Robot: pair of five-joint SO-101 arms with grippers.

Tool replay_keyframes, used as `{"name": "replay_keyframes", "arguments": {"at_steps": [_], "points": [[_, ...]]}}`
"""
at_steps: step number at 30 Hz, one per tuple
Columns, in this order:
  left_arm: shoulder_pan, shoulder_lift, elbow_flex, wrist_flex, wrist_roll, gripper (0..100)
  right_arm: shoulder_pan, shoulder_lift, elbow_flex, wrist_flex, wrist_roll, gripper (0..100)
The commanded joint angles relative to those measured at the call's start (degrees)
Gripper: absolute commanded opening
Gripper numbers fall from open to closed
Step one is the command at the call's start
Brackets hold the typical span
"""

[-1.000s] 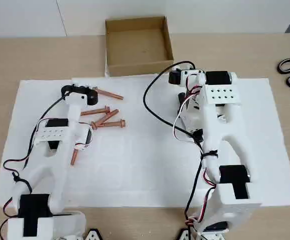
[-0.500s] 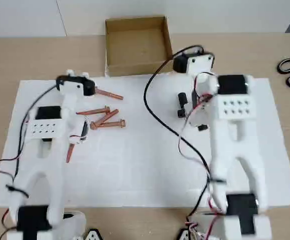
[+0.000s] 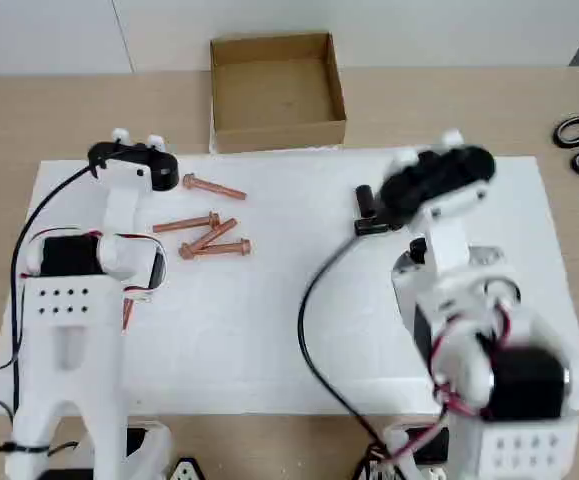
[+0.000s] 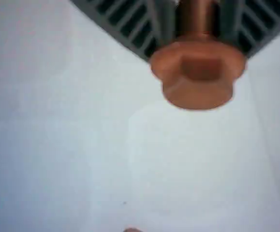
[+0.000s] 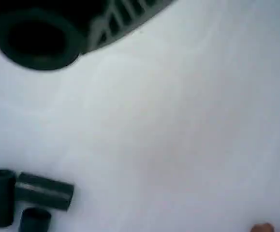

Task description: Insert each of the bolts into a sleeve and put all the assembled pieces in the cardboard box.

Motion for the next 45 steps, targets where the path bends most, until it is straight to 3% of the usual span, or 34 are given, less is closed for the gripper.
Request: {"name": "replay_keyframes", "arguments": {"at_steps": [1,5,13,17,20,25,37,41,45], "points": [[0.09,-4.04,-1.27,-5.27,0.18,1,0.04,-8.57,9.14,-7.16,0.35,0.4],[2.81,-6.07,0.92,-10.73,0.18,1,0.04,-14.81,18.73,-12.62,0.26,0.4],[16.44,-10.02,2.68,-17.05,0.35,1,-4.44,-23.96,40.7,-31.6,0.09,0.4],[18.46,-12.22,2.68,-19.43,7.12,1,-6.55,-32.04,50.37,-36.18,0.09,0.4],[18.64,-14.07,2.68,-17.67,11.08,1,-7.69,-40.04,56.88,-41.1,-1.32,0.4],[21.1,-19.43,3.12,-8.18,18.9,1,-8.4,-46.46,65.32,-45.41,-12.84,0.4],[29.01,-32.79,24.22,-40.0,22.07,1,-19.82,-46.46,70.15,-47.69,-13.98,0.4],[31.56,-37.36,27.82,-45.1,22.77,1,-22.46,-46.46,70.68,-47.78,-14.15,0.4],[32.09,-38.07,28.09,-47.21,29.45,1,-24.57,-46.46,70.68,-47.78,-18.55,0.4]]}}
